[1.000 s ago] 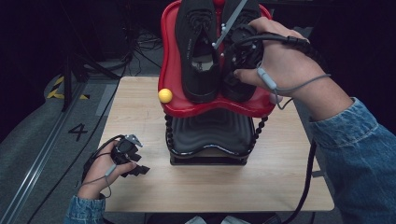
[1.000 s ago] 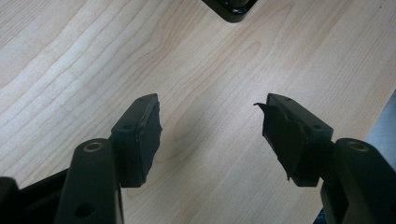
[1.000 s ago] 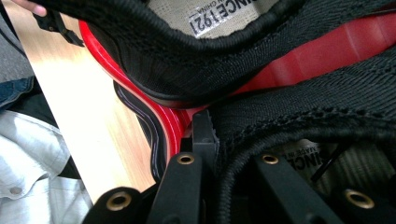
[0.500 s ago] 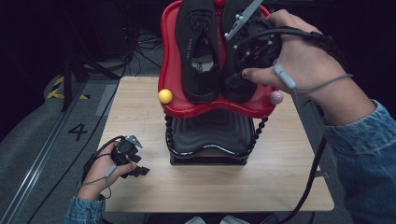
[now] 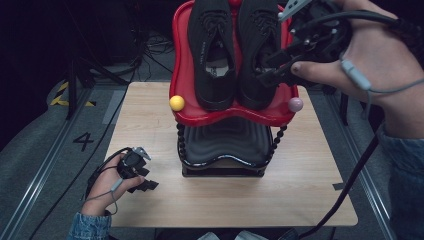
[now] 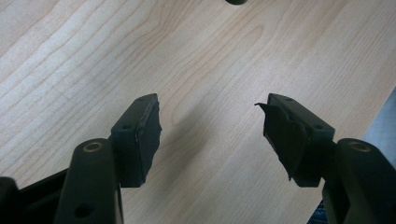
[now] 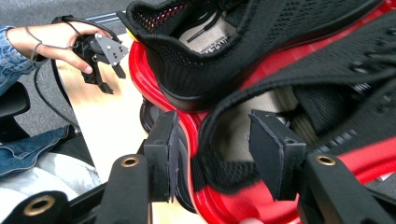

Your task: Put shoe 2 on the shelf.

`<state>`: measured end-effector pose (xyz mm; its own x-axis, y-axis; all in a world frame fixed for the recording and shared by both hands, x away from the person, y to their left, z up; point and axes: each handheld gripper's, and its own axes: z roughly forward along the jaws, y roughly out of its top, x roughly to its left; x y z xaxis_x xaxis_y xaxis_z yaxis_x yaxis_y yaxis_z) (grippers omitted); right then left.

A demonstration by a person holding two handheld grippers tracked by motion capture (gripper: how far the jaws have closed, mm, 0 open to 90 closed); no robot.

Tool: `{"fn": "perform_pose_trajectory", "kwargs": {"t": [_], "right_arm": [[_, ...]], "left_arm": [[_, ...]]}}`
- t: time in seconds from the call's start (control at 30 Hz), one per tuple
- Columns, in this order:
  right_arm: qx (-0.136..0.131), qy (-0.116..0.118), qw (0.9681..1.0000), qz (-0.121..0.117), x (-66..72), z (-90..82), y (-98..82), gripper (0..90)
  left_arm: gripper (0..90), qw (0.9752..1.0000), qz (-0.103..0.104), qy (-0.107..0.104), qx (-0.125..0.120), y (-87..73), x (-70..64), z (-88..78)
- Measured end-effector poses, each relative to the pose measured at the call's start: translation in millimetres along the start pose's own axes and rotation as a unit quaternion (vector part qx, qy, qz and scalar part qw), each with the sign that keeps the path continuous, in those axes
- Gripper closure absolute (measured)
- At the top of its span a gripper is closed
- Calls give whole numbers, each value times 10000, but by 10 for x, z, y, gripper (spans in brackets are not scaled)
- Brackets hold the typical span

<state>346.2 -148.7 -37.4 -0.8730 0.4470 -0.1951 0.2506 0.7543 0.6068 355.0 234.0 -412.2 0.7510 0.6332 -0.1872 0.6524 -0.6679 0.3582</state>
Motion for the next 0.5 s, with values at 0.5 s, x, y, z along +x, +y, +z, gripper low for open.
{"fn": "perform_pose_trajectory", "kwargs": {"t": [0.5], "right_arm": [[-111, -88, 9997, 209, -149, -317, -372, 502]], "left_arm": [[368, 10000, -37, -22, 4, -2, 10, 5]]}}
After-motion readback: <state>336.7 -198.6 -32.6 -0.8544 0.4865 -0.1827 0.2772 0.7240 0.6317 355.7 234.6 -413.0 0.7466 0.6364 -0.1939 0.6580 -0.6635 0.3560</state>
